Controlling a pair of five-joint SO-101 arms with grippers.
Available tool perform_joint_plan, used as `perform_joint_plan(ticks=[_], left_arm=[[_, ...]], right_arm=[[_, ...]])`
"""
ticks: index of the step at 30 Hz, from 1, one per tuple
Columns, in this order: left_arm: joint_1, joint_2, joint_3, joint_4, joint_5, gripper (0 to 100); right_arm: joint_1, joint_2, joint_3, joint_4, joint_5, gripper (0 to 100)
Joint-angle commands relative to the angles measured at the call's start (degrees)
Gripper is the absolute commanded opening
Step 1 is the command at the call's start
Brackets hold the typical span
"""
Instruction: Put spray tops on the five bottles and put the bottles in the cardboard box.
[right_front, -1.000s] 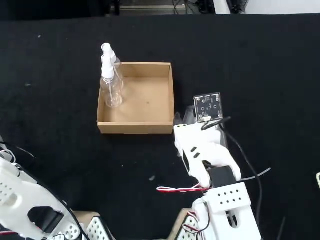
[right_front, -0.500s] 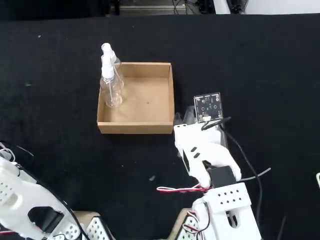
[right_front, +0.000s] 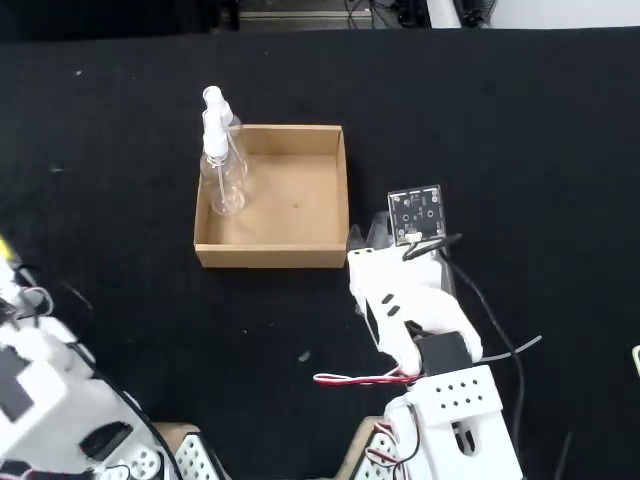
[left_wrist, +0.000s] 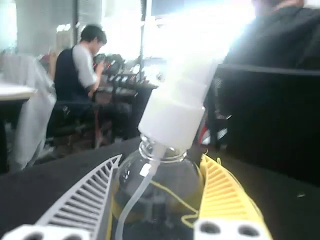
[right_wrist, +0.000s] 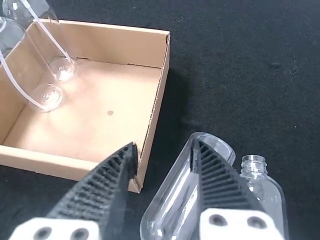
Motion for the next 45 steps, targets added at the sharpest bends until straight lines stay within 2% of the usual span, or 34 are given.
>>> perform_joint_plan(ticks=[1, 5, 8, 17, 19, 24, 28, 35, 45], left_arm=[[7.6, -13.98, 8.4, 2.55, -0.53, 3], [14.29, -24.7, 11.38, 8.44, -0.26, 3], [19.65, -32.97, 11.38, 15.82, -0.18, 3], [33.45, -60.66, 8.4, 53.27, -0.18, 3], [36.26, -66.9, 8.48, 58.81, 0.18, 3], [42.15, -81.14, 10.33, 69.8, 7.21, 3], [45.93, -88.79, 13.58, 73.14, 9.85, 3], [54.73, -90.37, 15.25, 75.16, 7.03, 3], [55.96, -81.85, 9.89, 75.08, 7.3, 3]], right_arm=[[-0.44, -1.45, -0.66, -1.32, 0.53, 15.9], [-0.44, -1.45, -0.66, -1.32, 0.53, 15.9], [0.18, -1.45, -0.66, -1.32, 0.53, 15.9], [5.36, -1.45, -1.63, -1.67, 0.18, 15.9], [5.19, -1.45, -1.54, -1.67, 0.18, 15.9], [5.27, -1.45, -1.54, -1.67, 0.18, 15.9], [5.36, -1.45, -1.54, -1.67, 0.18, 15.9], [5.36, -1.45, -1.63, -1.67, 0.18, 15.9], [5.36, -1.45, -1.63, -1.67, 0.18, 15.9]])
